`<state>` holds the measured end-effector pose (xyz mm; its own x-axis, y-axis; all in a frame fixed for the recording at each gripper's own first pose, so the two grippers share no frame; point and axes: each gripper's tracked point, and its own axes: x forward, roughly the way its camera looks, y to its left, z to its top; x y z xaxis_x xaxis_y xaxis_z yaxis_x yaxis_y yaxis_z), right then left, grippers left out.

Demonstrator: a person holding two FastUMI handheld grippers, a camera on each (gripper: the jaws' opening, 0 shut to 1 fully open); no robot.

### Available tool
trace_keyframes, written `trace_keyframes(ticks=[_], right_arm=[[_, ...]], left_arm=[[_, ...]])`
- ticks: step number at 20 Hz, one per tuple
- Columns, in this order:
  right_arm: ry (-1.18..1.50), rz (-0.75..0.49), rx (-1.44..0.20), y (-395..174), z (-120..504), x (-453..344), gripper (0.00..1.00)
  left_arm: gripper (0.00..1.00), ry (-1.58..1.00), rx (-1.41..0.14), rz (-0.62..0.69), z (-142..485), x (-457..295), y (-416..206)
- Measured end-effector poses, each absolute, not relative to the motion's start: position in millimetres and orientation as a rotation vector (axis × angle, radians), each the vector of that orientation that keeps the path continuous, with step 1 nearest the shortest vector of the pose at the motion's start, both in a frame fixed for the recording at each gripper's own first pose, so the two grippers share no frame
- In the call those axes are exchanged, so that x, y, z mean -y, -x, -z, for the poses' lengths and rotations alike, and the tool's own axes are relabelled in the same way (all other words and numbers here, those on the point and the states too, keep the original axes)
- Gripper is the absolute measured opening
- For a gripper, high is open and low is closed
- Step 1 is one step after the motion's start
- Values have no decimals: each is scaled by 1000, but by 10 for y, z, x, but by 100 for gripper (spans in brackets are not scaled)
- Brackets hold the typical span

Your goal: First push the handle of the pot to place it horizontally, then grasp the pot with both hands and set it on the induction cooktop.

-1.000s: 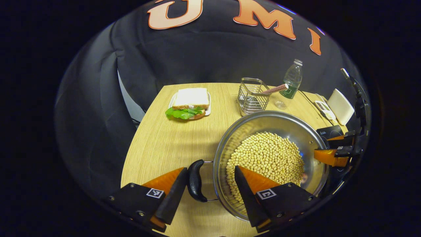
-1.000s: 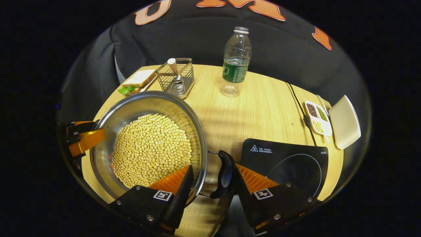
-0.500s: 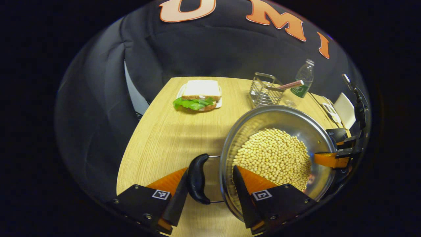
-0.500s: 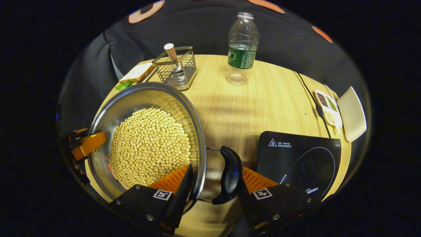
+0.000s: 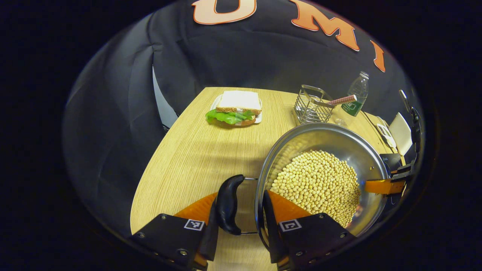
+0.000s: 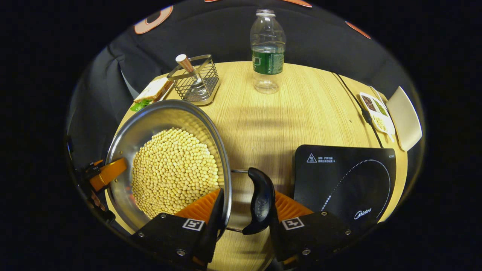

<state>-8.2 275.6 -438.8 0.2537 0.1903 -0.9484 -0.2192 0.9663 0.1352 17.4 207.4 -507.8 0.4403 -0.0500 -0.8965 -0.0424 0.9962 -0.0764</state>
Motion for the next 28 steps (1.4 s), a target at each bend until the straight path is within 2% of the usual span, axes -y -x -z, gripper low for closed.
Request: trace_keyframes(ticks=[4,10,28], right_arm=[[0,-287,-1253,-49,4338,-2770,54],[-33,-295,-1174,-32,4375,-2667,53],[-140,-94,-1085,192,4374,-2744,52]], left_arm=[[55,100,-1107,-26,5041,-2084,-231],[55,64,-1026,-21,5116,-2074,-236],[55,13,-951,178,5125,-2100,-473]])
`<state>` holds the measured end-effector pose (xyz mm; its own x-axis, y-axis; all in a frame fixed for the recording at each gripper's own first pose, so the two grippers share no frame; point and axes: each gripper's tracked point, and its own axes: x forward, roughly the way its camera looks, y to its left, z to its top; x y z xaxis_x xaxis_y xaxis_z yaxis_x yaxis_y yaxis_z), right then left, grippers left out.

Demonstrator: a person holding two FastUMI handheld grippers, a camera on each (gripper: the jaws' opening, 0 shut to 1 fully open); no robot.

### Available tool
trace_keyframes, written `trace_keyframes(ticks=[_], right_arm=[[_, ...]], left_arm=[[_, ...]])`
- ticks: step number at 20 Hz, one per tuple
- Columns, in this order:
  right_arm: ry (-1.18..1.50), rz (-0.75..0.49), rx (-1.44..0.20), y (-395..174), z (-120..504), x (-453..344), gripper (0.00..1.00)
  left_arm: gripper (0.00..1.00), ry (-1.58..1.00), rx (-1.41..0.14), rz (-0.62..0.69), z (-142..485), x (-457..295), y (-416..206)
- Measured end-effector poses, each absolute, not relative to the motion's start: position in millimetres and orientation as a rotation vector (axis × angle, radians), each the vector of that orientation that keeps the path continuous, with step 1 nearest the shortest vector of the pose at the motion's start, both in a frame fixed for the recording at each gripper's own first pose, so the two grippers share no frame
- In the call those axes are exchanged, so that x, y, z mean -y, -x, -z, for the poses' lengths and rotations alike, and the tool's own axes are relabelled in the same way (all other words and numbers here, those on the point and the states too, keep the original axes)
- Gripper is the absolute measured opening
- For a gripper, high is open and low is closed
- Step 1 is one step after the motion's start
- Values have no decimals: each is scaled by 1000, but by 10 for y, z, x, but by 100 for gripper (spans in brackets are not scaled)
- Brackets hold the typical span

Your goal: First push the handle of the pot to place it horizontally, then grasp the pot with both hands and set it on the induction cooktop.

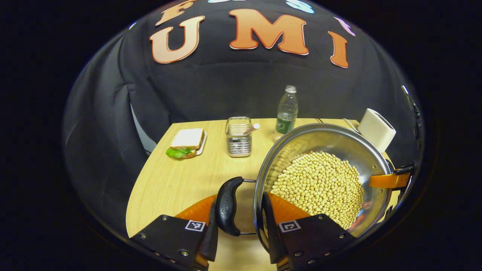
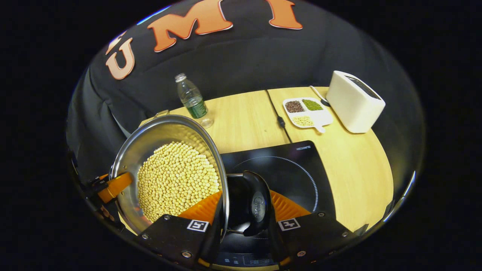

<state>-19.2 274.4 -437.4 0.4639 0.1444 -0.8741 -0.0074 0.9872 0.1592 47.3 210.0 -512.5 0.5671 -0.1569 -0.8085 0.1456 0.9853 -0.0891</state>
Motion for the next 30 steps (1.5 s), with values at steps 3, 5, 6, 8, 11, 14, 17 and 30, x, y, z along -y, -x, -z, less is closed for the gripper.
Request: trace_keyframes(ticks=[3,5,6,8,11,14,17,30], right_arm=[[-153,-61,-1080,215,4347,-2765,52],[-163,-37,-1074,232,4340,-2779,52],[-167,-24,-1070,235,4332,-2775,52],[-171,-2,-1060,256,4354,-2786,53],[-182,26,-1056,280,4327,-2781,52],[-187,47,-1057,290,4307,-2772,52],[-172,56,-1056,270,4325,-2796,52],[-178,46,-1108,229,4283,-2786,52]], left_arm=[[57,2,-945,212,5162,-2051,-483],[55,-7,-937,239,5158,-2055,-520],[55,-9,-932,252,5161,-2050,-546],[55,-11,-927,275,5221,-2011,-551],[55,-17,-926,302,5236,-2010,-584],[55,-17,-931,329,5240,-2032,-626],[55,-8,-958,347,5300,-2017,-609],[55,-46,-1032,361,5303,-1969,-686]])
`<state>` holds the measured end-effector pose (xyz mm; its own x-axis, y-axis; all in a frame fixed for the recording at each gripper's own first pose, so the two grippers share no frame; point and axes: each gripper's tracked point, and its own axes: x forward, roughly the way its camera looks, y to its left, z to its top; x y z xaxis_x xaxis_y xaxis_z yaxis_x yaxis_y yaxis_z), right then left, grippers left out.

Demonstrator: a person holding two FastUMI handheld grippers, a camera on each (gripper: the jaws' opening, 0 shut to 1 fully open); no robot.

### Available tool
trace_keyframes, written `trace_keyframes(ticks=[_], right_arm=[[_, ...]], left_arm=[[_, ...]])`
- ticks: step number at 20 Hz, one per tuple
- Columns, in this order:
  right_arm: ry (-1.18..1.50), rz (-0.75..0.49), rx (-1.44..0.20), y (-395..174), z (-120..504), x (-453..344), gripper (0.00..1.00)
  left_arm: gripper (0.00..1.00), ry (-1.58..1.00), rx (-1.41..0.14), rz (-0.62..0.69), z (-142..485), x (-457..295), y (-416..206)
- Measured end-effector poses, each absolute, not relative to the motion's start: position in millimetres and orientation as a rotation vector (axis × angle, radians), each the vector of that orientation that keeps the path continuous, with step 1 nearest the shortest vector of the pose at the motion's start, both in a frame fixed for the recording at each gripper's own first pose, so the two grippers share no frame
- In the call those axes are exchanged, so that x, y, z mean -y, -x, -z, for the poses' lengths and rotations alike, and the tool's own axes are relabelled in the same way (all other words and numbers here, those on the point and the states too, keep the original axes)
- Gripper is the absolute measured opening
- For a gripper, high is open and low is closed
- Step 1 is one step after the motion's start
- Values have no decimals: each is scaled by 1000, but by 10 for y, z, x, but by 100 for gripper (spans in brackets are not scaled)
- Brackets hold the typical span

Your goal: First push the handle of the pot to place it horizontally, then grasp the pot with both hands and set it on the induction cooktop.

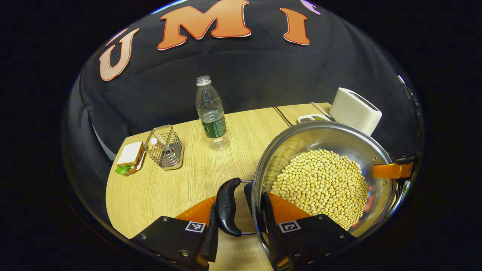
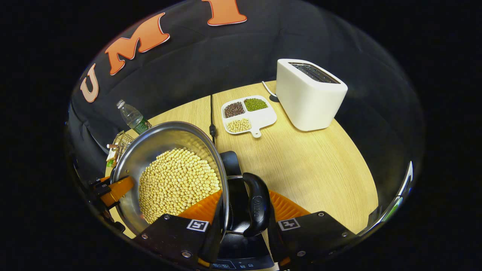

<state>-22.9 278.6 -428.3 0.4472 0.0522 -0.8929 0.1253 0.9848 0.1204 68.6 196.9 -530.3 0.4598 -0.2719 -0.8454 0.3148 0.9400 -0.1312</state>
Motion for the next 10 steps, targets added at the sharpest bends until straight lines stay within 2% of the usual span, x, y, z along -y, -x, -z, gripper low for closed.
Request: trace_keyframes(ticks=[10], right_arm=[[-172,34,-1124,216,4229,-2756,52]], left_arm=[[55,-13,-1074,341,5164,-2122,-758]])
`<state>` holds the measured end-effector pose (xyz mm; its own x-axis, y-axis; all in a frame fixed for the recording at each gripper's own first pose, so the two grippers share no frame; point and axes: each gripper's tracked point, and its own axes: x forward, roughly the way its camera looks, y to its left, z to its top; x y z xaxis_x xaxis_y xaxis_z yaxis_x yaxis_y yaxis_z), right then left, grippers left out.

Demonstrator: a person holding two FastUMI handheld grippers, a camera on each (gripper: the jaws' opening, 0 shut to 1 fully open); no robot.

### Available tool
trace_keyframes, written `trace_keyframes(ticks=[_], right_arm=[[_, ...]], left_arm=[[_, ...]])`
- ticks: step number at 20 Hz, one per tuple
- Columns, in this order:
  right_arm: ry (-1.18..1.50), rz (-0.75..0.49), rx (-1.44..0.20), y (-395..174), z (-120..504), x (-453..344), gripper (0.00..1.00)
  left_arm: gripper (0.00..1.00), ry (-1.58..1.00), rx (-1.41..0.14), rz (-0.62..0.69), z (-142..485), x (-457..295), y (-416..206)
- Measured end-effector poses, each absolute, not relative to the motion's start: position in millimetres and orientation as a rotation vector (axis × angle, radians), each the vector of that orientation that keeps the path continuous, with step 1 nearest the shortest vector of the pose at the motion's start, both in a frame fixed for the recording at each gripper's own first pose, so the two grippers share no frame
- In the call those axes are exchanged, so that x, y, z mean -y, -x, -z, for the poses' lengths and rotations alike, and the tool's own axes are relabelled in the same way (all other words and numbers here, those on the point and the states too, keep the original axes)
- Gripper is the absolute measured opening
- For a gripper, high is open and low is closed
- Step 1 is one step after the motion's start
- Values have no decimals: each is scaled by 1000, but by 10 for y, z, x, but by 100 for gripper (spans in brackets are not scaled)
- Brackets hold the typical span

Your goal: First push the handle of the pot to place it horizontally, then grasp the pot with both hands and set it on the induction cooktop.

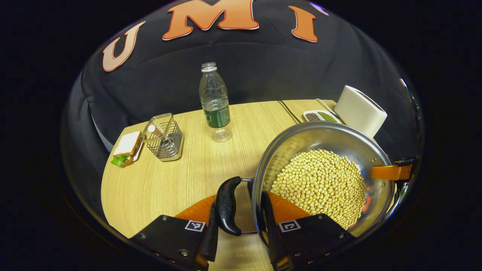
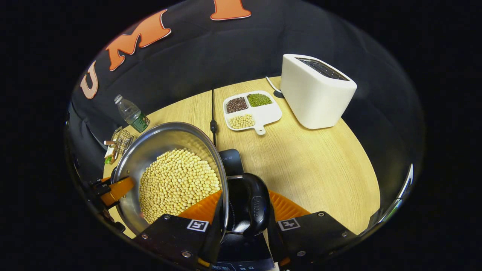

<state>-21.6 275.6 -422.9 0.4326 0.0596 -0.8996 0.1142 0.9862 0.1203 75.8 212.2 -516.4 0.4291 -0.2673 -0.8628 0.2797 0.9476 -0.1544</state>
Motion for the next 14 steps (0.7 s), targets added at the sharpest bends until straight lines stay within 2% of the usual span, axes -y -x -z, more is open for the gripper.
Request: trace_keyframes(ticks=[1,5,7,9,10,12,14], right_arm=[[-177,37,-1125,217,4246,-2761,53],[-198,76,-1153,292,4290,-2718,56],[-194,89,-1100,206,4182,-2683,65],[-192,76,-1075,185,4065,-2669,71],[-191,76,-1064,185,4030,-2657,78],[-189,86,-1031,169,3972,-2618,82],[-185,89,-985,136,3834,-2599,84]], left_arm=[[53,-11,-1071,341,5169,-2131,-757],[63,-33,-1081,345,5189,-2115,-725],[65,-22,-1104,354,5086,-2119,-712],[72,21,-1115,355,5060,-2149,-681],[72,34,-1110,349,5019,-2221,-698],[81,54,-1092,338,4912,-2364,-687],[82,54,-1070,326,4771,-2490,-727]])
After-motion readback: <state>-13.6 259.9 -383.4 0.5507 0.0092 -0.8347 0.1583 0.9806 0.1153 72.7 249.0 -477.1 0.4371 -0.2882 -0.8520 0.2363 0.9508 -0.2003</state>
